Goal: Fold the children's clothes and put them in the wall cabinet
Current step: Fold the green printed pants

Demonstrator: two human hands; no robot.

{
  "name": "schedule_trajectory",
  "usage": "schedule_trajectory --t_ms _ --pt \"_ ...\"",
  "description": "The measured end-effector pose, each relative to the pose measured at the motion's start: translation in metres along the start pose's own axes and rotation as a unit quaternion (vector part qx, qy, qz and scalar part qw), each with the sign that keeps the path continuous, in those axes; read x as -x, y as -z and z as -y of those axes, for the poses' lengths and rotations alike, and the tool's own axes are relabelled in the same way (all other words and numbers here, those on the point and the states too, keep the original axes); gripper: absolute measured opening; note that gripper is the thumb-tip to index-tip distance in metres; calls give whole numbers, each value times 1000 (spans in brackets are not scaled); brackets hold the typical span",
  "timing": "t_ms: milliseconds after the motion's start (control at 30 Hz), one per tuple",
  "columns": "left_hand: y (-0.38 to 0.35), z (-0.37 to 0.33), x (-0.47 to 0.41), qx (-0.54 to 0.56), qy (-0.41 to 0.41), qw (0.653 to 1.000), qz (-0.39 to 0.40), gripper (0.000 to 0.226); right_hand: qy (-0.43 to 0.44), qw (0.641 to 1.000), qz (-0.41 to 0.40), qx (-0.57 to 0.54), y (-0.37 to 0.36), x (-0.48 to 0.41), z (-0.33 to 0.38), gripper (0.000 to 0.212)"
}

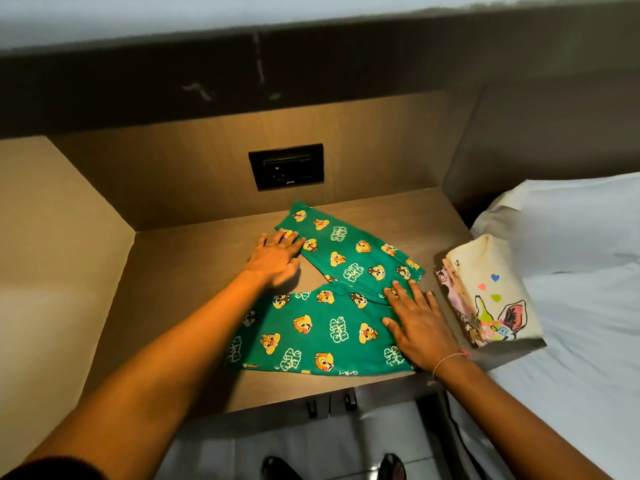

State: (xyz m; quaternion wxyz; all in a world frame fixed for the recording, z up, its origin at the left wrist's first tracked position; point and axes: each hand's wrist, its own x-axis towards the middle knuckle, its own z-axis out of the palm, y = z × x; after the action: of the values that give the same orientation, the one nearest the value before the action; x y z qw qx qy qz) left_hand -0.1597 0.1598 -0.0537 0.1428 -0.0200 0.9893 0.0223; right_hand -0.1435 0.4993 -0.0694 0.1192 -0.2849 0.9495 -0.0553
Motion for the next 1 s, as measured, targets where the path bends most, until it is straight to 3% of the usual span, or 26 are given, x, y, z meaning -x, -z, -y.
schedule_trajectory --t_ms 167,267,333,433,567,667,833,900,1000 --pt "-14 19 40 41 24 999 -19 63 51 998 20 -3 18 -11 3 63" --pt "-3 14 67 129 -15 990 -48 70 77 995 -57 -41 21 3 6 60" --pt "-5 13 105 167 -52 983 -62 61 117 984 -114 -70 15 22 6 49" --pt "-28 20 168 152 -90 983 -46 45 154 980 -107 -59 -1 51 -2 48" --pt "-50 26 215 128 -64 989 -31 53 178 981 -72 -33 -17 66 -18 49" --pt "-57 23 225 135 -75 985 -75 36 199 972 -114 -52 -24 71 -20 32" --pt "-56 13 229 118 -92 984 -94 24 203 963 -157 -78 -25 81 -12 29" --pt "-44 12 228 217 -45 971 -92 19 187 965 -148 -109 -19 86 -8 26" --pt "-14 15 213 424 25 901 -86 8 148 959 -135 -202 -8 92 0 27"
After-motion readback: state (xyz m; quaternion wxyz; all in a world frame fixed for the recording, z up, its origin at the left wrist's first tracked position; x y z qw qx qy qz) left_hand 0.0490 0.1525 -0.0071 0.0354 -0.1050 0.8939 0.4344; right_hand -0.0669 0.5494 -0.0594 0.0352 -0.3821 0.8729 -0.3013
